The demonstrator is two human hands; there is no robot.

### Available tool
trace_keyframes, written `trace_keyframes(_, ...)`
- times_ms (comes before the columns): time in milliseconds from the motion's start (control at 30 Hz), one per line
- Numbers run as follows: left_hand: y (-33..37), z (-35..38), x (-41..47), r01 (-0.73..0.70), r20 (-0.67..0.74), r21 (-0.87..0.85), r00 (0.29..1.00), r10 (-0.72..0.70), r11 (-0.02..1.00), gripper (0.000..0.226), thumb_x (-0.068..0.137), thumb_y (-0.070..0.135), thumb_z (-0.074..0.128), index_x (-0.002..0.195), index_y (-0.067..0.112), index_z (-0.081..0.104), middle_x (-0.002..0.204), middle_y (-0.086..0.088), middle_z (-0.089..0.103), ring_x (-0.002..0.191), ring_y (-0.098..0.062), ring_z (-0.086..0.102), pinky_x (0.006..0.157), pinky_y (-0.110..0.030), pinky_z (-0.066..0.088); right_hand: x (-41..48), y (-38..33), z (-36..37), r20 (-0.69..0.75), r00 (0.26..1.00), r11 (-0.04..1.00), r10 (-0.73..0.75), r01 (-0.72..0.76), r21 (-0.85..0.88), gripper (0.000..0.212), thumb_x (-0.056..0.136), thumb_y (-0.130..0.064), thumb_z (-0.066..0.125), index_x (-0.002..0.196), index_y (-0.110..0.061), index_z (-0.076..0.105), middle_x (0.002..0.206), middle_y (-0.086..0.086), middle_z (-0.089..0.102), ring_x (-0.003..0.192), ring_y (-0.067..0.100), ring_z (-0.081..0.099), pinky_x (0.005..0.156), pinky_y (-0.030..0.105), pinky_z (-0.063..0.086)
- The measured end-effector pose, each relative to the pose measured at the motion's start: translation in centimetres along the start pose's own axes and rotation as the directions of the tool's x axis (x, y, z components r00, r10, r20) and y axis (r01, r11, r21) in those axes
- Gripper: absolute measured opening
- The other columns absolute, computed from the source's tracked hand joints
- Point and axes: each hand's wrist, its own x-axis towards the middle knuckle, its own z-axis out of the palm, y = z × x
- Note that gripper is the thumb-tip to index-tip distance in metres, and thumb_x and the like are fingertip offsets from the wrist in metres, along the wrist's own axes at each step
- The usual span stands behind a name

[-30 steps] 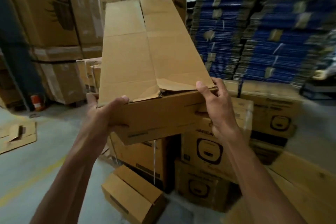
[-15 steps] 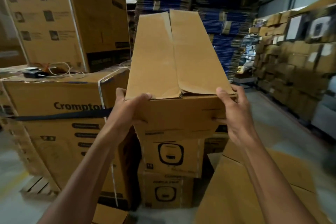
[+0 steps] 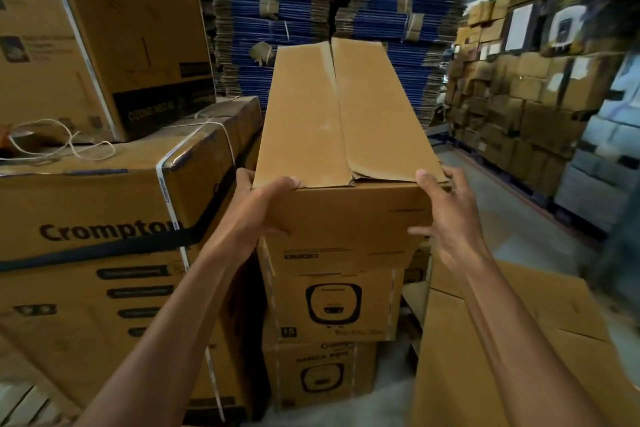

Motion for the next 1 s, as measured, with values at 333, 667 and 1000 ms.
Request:
trace_keyframes(333, -3.7, 1.3, 10.7, 0.112, -0.021, 0.016, 0.994, -0.111, 0.994, 0.057, 0.09, 0.04, 0.073, 0.129, 0.02, 0.038, 0.118, 0.003, 0.048, 0.108, -0.019, 0.052, 0.076, -0.062, 0.06, 9.4, 4.2, 5.2, 0.041, 0.993, 0.988, 0.108, -0.103, -0.112, 0.04, 0.097, -0.047, 0.062, 0.133, -0.035, 0.05, 0.14, -0.002, 0.045, 0.116, 0.022, 0.051, 0.067, 0.054, 0.062)
trace_keyframes(667, -6.2, 5.2, 18.6, 0.248, -0.022, 0.061, 0.969, -0.247, 0.967, 0.061, 0.092, 0.043, 0.071, 0.136, 0.02, 0.034, 0.118, 0.004, 0.043, 0.104, -0.02, 0.049, 0.072, -0.061, 0.061, 18.1, 8.1, 6.3, 0.054, 0.98, 0.943, 0.19, -0.167, -0.288, 0.034, 0.096, -0.055, 0.056, 0.126, -0.04, 0.048, 0.121, -0.005, 0.05, 0.124, 0.027, 0.049, 0.06, 0.048, 0.064)
trace_keyframes(1000, -6.0, 5.8, 21.1, 0.236, -0.053, 0.34, 0.971, -0.232, 0.91, 0.089, 0.086, 0.067, 0.065, 0.151, 0.023, 0.023, 0.144, -0.004, 0.045, 0.124, -0.031, 0.052, 0.079, -0.048, 0.061, 19.2, 12.2, 6.8, 0.011, 0.993, 0.99, 0.116, -0.115, -0.078, 0.054, 0.092, -0.07, 0.049, 0.14, -0.045, 0.046, 0.13, -0.017, 0.056, 0.126, 0.019, 0.052, 0.104, 0.048, 0.043)
